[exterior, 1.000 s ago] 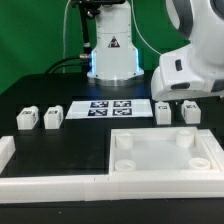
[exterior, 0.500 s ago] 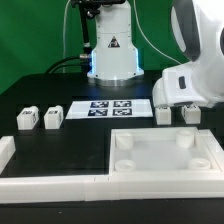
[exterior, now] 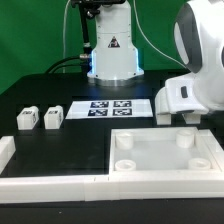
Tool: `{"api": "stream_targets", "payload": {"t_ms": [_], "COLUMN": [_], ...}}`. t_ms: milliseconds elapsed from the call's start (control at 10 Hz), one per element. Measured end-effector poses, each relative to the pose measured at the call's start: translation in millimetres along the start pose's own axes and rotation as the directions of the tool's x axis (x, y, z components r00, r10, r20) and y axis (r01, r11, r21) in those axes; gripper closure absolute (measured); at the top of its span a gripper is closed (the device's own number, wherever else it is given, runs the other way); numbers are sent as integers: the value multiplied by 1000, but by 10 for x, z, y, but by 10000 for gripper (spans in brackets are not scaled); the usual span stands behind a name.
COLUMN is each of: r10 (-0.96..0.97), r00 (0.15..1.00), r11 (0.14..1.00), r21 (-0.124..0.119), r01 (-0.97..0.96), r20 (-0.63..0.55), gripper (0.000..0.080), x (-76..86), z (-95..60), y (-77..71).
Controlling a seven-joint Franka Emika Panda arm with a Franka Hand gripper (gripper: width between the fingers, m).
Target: Assemble one leg
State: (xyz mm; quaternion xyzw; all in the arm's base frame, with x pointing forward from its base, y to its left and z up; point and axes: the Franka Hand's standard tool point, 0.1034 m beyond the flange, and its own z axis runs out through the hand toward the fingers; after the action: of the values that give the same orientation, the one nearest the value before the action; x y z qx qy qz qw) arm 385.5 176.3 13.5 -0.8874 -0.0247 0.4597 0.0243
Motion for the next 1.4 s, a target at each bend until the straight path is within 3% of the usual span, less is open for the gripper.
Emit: {"api": "stream_targets", "payload": {"t_ms": [100, 200, 300, 400, 1200, 1400], "r10": [0, 0, 0, 0, 0, -20], "r00": [1000, 1000, 1000, 1000, 1000, 1000], "r11": [1000, 1000, 1000, 1000, 1000, 1000], "r21": [0, 0, 0, 0, 0, 1], "r01": [0, 0, 0, 0, 0, 20], "r20": [0, 0, 0, 0, 0, 9], "gripper": [173, 368, 368, 510, 509, 508], "x": [0, 0, 0, 0, -1, -159], "z": [0, 0, 0, 1, -3, -268], "y": [0, 0, 0, 0, 2, 92]}}
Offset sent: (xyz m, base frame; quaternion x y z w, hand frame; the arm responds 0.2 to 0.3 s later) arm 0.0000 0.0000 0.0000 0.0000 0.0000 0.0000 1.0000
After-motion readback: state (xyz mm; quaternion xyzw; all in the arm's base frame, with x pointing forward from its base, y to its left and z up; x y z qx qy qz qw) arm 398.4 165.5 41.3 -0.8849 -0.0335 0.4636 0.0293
